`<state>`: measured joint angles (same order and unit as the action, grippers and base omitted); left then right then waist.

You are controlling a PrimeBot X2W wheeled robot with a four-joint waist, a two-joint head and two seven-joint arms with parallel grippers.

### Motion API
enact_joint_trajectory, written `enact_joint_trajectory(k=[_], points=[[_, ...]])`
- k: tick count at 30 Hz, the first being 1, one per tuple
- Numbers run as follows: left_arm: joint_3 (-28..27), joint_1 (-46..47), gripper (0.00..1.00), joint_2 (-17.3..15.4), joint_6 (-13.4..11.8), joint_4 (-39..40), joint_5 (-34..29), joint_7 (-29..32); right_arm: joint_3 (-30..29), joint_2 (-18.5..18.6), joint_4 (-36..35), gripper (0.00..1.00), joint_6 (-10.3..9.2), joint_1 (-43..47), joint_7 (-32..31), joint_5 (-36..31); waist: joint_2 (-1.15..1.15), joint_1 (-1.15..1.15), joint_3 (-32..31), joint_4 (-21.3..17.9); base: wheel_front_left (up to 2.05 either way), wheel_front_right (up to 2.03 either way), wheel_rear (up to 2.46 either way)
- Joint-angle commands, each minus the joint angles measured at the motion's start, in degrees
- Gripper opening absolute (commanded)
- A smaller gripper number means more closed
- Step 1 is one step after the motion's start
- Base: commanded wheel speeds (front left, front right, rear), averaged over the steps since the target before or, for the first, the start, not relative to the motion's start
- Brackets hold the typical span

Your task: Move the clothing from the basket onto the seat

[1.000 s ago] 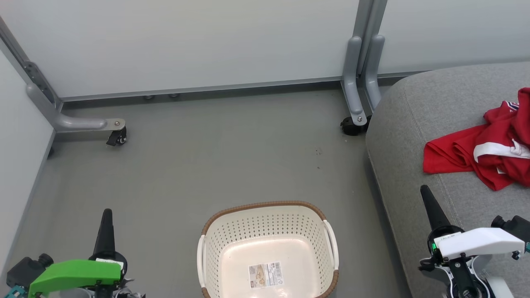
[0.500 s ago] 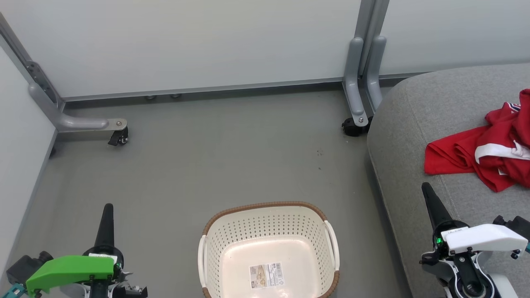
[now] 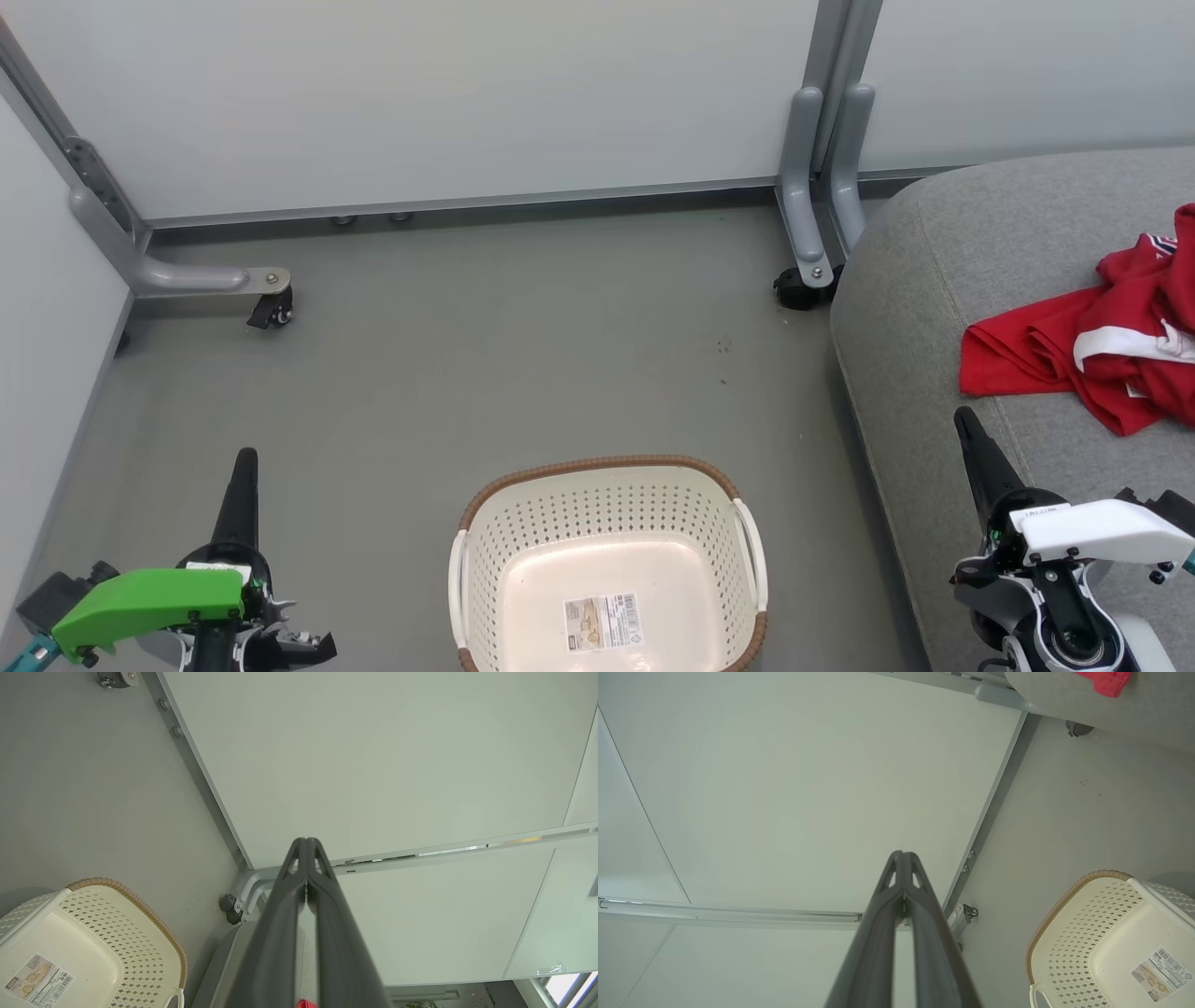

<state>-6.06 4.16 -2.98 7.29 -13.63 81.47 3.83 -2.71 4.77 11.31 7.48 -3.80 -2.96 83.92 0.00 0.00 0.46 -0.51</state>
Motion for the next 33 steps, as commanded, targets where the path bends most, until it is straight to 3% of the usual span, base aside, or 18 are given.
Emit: enact_joint_trajectory(k=[1, 24, 33], points=[[-0.32, 1.18, 0.0, -0.04, 0.29, -0.03, 1.26, 0.36, -0.22, 0.17, 0.23, 0.0, 0.02, -0.86, -0.19, 1.35, 0.0, 0.0, -0.02, 0.03, 0.0, 0.0, 0.0], [-0.58, 2.53, 0.0, 0.13, 0.34, -0.5, 10.9, 2.76, -1.49, -0.1, 2.71, 0.0, 0.02, -2.49, -1.69, 10.35, 0.0, 0.0, -0.26, 0.48, 0.0, 0.0, 0.0], [-0.57, 2.45, 0.0, 0.12, 0.35, -0.5, 11.01, 2.92, -1.74, -0.29, 2.77, 0.0, 0.02, -2.45, -1.96, 10.29, 0.0, 0.0, -0.28, 0.51, 0.0, 0.0, 0.0]])
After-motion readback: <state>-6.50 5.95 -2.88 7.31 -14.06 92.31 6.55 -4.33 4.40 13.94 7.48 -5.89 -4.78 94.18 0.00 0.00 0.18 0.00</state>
